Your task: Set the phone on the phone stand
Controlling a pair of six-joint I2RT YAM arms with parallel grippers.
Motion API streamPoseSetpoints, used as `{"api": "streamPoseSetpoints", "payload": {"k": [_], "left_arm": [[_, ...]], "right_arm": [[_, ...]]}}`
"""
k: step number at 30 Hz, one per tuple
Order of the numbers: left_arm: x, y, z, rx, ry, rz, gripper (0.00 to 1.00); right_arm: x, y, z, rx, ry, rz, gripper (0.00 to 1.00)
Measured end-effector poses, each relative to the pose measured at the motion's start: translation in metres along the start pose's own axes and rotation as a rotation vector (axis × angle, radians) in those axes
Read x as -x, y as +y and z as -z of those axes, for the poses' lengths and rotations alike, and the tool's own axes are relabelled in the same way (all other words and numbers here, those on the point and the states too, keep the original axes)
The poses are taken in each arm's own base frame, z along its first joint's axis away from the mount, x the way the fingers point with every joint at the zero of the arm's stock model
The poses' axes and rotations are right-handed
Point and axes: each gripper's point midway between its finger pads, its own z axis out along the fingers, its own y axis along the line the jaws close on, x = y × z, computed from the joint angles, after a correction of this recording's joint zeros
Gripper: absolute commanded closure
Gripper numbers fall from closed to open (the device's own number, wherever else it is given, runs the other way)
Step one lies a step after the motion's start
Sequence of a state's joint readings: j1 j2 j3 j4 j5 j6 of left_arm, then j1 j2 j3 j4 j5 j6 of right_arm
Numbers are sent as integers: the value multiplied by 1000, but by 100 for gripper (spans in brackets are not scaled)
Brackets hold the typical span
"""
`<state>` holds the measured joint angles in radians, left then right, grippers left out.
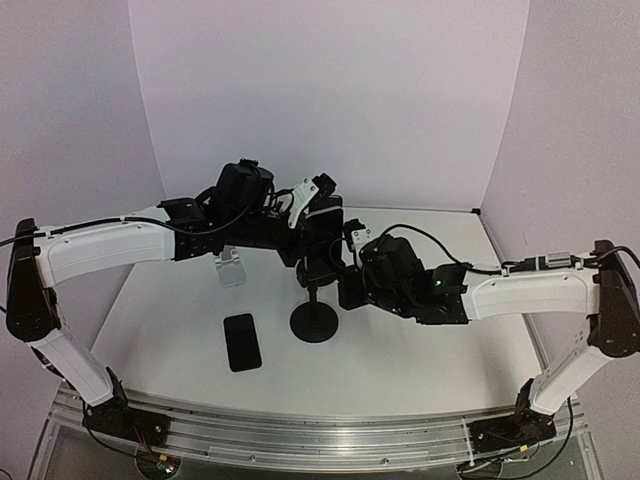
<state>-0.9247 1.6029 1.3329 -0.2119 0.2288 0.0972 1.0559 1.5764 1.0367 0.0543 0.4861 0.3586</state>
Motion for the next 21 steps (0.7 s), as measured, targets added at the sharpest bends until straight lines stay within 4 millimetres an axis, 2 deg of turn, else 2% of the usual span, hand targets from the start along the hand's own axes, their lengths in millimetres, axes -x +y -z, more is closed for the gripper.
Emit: {"api": "streamPoseSetpoints", "payload": {"k": [11, 21], "left_arm": [[-3, -1, -3, 13, 8, -4, 100], [-6, -3, -4, -2, 18, -18, 100]], "right_arm": [[-2, 0, 1, -38, 1, -1, 100], [-3, -1, 2, -47, 9, 17, 91]]}}
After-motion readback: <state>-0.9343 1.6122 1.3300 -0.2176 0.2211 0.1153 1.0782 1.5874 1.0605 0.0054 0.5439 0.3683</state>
